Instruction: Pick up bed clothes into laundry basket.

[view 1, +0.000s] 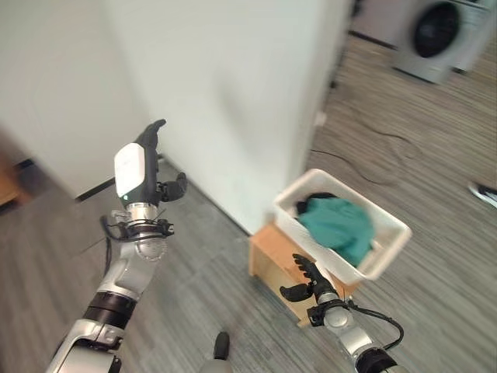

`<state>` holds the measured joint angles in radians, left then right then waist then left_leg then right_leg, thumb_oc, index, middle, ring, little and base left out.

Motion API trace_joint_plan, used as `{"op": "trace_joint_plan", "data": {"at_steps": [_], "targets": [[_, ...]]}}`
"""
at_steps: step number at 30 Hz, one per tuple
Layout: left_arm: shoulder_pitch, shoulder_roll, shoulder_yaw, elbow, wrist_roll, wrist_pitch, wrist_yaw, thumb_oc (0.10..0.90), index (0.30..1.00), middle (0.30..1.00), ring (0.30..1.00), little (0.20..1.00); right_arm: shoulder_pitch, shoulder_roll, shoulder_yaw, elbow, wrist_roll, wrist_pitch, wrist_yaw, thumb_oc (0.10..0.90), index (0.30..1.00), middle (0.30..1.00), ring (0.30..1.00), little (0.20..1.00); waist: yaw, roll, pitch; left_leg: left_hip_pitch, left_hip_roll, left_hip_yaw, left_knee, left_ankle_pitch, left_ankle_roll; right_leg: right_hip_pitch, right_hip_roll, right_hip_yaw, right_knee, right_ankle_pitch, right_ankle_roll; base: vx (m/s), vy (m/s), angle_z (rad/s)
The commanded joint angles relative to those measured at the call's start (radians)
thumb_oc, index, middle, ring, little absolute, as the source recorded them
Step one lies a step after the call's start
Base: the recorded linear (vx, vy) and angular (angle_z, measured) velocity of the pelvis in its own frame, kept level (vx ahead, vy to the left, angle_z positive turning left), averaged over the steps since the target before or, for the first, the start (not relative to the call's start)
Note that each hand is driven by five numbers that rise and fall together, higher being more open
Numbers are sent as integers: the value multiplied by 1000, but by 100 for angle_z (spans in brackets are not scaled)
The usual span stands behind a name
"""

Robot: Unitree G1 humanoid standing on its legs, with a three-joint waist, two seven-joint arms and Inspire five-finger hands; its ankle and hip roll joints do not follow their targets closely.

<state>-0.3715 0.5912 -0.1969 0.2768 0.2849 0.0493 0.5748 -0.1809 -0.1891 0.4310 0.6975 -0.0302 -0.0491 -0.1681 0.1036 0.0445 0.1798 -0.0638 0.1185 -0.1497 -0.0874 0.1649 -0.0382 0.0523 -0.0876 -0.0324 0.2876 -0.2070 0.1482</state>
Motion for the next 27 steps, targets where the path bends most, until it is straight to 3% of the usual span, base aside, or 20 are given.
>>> {"op": "trace_joint_plan", "data": {"at_steps": [1, 3, 4, 5, 6, 7, 8, 9, 10, 12, 15, 16, 17, 18, 19, 21, 23, 24, 25, 27], "targets": [[-36, 22, 100, -14, -14, -69, 81, 800, 900, 900, 900, 900, -23, 21, 56, -75, 30, -41, 22, 800, 900, 900, 900, 900, 42, -61, -51, 11, -94, 46, 0, -89, -64, 95, 38, -92, -260, 65, -46, -191, -253, 169], [21, 10, 127, -27, -22, -76, 79, 800, 900, 900, 900, 900, -39, 21, 62, -84, 25, -41, 28, 800, 900, 900, 900, 900, 63, -63, -56, -2, -87, 41, 0, -79, -76, 119, 33, -128, -308, 77, -42, -119, -130, 120], [150, -16, 225, -58, -69, -103, 84, 800, 900, 900, 900, 900, -52, -131, 24, -347, 81, -90, 143, 800, 900, 900, 900, 900, 90, -61, -59, -25, -71, 50, 0, -53, -100, 138, 36, -150, -375, 90, -32, -93, -53, 42], [152, -19, 225, -59, -68, -102, 84, 800, 900, 900, 900, 900, -48, -136, 24, -352, 82, -87, 144, 800, 900, 900, 900, 900, 89, -60, -62, -25, -71, 49, 0, -57, -100, 138, 36, -151, -375, 86, -33, -268, -16, 37], [306, -83, 292, -129, -88, -151, 54, 800, 900, 900, 900, 900, -9, -175, -30, -404, 105, -124, 117, 800, 900, 900, 900, 900, 111, -49, -34, -61, -45, 101, 4, -29, -114, 138, 23, -177, -375, 71, -26, -260, 96, 42], [376, -124, 318, -136, -121, -168, 57, 800, 900, 900, 900, 900, 93, -226, -50, -499, 119, -172, 153, 800, 900, 900, 900, 900, 84, -41, -15, -80, -22, 165, 20, -18, -118, 138, 13, -189, -375, 74, -22, -346, 190, 36], [392, -191, 307, -132, -188, -179, 50, 800, 900, 900, 900, 900, 105, -208, -74, -392, 209, -195, 209, 800, 900, 900, 900, 900, 60, -34, 3, -100, 11, 290, 53, -16, -120, 144, -7, -220, -375, 68, -18, -182, 157, 51], [391, -192, 308, -132, -189, -180, 49, 800, 900, 900, 900, 900, 101, -209, -74, -386, 212, -199, 212, 800, 900, 900, 900, 900, 61, -31, 3, -105, 14, 290, 57, -15, -119, 140, -5, -218, -375, 72, -19, -254, 141, 112], [407, -241, 296, -155, -239, -188, 25, 800, 900, 900, 900, 900, 69, -197, -127, -306, 191, -222, 187, 800, 900, 900, 900, 900, 44, -27, 15, -126, 62, 442, 104, -32, -91, 130, -24, -269, -375, 86, -23, -349, 19, 122], [462, -259, 271, -162, -375, -228, -78, 800, 900, 900, 900, 900, 7, -163, -211, -363, 193, -225, 72, 800, 900, 900, 900, 900, -46, -39, -3, -34, 234, 896, 211, -88, -59, 144, -24, -454, -370, 81, -58, -338, -91, 147], [507, -266, 282, -142, -453, -246, -114, 800, 900, 900, 900, 900, 29, -158, -310, -501, 166, -235, -7, 800, 900, 900, 900, 900, -72, -73, -24, 35, 342, 1054, 372, -123, -44, 196, -40, -606, -342, 65, -107, -20, -58, 280], [534, -260, 278, -147, -471, -236, -99, 800, 900, 900, 900, 900, 23, -152, -360, -548, 143, -232, -70, 800, 900, 900, 900, 900, -113, -68, -40, 92, 369, 1113, 302, -143, -48, 194, -34, -652, -333, 58, -109, -4, 43, 122], [542, -259, 276, -156, -474, -230, -96, 800, 900, 900, 900, 900, 34, -149, -356, -562, 131, -222, -84, 800, 900, 900, 900, 900, -117, -67, -38, 107, 351, 1116, 263, -129, -43, 199, -36, -658, -329, 59, -107, 160, 298, 183], [535, -272, 277, -125, -536, -245, -160, 800, 900, 900, 900, 900, 52, -179, -351, -694, 111, -212, -42, 800, 900, 900, 900, 900, -107, -67, -53, 126, 228, 1024, 188, -173, -20, 193, -86, -695, -204, 70, -87, 267, 344, 279], [519, -269, 291, -104, -555, -245, -154, 800, 900, 900, 900, 900, 66, -174, -376, -705, 103, -202, -52, 800, 900, 900, 900, 900, -115, -75, -56, 134, 207, 1012, 172, -180, -8, 181, -132, -726, -103, 97, -64, 356, 457, 338], [493, -266, 281, -102, -577, -249, -153, 800, 900, 900, 900, 900, 56, -164, -373, -802, 67, -189, -52, 800, 900, 900, 900, 900, -157, -85, -32, 158, 146, 956, 123, -208, 20, 92, -230, -686, 180, 173, 3, 221, 297, 253], [467, -247, 263, -116, -554, -250, -146, 800, 900, 900, 900, 900, 20, -177, -354, -859, 49, -171, -48, 800, 900, 900, 900, 900, -200, -90, -6, 171, 122, 901, 62, -200, 28, -32, -254, -546, 373, 205, 71, 63, 154, 157], [453, -239, 253, -127, -552, -246, -148, 800, 900, 900, 900, 900, 17, -184, -352, -896, 58, -164, -43, 800, 900, 900, 900, 900, -217, -94, 3, 167, 109, 861, 45, -189, 26, -78, -221, -461, 379, 169, 71, -70, -42, 141], [439, -224, 243, -129, -539, -238, -153, 800, 900, 900, 900, 900, 24, -190, -346, -922, 60, -160, -43, 800, 900, 900, 900, 900, -227, -93, 14, 146, 117, 820, 36, -150, 22, -109, -168, -380, 309, 132, 45, -45, -122, 139], [429, -230, 222, -143, -556, -247, -174, 800, 900, 900, 900, 900, 23, -195, -332, -870, 58, -149, -60, 800, 900, 900, 900, 900, -230, -91, 18, 120, 118, 731, 18, -137, 10, -122, -144, -258, 204, 85, 8, -5, -161, 124]]}}
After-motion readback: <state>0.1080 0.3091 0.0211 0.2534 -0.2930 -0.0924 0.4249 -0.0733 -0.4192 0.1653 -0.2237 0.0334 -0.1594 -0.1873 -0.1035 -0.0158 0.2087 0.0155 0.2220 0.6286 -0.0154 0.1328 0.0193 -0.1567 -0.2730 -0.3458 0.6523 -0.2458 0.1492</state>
